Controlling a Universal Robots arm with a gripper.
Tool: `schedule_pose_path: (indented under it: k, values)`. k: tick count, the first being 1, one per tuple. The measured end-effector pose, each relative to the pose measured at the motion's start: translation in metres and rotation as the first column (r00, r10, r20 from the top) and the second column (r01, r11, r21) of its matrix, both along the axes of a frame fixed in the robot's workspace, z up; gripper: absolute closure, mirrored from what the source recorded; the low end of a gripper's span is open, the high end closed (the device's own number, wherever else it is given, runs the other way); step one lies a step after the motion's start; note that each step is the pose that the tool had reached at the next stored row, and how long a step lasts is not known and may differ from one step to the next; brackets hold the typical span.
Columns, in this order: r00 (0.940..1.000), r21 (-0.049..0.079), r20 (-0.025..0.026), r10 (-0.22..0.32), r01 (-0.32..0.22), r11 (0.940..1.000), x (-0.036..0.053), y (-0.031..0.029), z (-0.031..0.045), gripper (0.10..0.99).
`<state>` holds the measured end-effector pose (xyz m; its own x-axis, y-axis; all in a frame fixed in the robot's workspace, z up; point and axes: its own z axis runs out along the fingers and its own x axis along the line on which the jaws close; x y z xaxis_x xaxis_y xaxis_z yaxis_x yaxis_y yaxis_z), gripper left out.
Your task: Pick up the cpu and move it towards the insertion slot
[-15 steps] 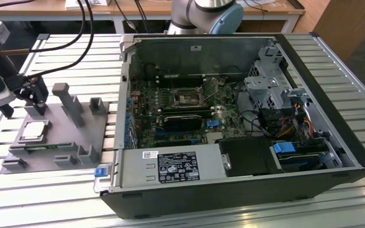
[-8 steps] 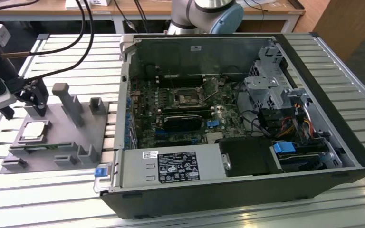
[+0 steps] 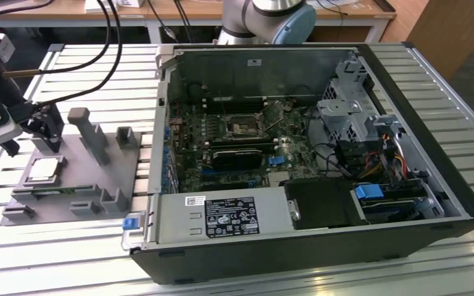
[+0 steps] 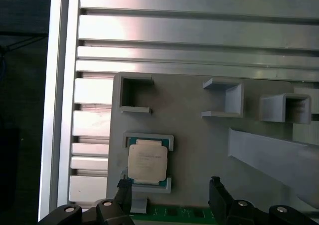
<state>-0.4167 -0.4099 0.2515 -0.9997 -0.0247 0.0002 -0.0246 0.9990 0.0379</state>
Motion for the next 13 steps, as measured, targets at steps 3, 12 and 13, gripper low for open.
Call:
schedule_pose_path:
  k: [3, 12, 13]
  values:
    - [1.0, 0.0, 0.0001, 0.0, 0.0, 1.0, 0.0, 0.0, -0.0011, 0.365]
    - [1.0, 0.0, 0.0001, 0.0, 0.0, 1.0, 0.0, 0.0, -0.0048, 0.365]
    - [1.0, 0.0, 0.0001, 0.0, 0.0, 1.0, 0.0, 0.0, -0.0051, 0.365]
